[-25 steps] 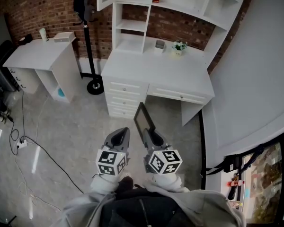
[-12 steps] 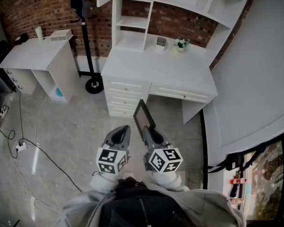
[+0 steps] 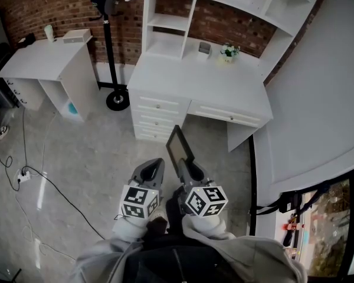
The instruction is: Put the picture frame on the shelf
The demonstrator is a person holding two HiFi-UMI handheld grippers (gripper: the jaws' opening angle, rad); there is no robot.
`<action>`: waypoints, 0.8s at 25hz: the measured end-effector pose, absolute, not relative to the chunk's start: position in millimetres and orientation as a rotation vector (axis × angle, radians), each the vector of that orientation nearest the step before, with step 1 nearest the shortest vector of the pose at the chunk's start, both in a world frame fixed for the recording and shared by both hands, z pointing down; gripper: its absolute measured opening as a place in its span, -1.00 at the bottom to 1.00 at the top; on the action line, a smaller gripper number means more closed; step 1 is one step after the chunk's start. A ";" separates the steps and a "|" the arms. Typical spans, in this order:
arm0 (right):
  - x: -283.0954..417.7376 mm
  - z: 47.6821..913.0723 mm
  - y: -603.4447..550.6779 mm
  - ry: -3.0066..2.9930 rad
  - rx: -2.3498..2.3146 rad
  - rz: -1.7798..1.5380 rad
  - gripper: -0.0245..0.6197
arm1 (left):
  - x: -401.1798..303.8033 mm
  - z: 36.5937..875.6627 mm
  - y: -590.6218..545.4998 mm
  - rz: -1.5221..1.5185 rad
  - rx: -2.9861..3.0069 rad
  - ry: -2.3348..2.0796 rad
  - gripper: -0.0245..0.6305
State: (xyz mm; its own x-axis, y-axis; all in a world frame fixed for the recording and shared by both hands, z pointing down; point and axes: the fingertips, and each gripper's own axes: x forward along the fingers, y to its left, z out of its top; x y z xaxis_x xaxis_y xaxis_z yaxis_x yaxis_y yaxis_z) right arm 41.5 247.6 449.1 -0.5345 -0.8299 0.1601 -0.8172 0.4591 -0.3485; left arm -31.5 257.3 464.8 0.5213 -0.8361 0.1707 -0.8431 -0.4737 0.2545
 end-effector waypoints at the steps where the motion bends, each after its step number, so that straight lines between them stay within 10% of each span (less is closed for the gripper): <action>1: 42.6 449.5 245.4 2.660 -1.499 -0.602 -0.75 | -30.4 465.6 255.8 0.034 2.458 -1.403 -0.91; 20: 67.7 440.7 129.8 2.690 -1.432 -0.571 -0.75 | 0.0 461.1 132.7 0.034 2.451 -1.444 -0.91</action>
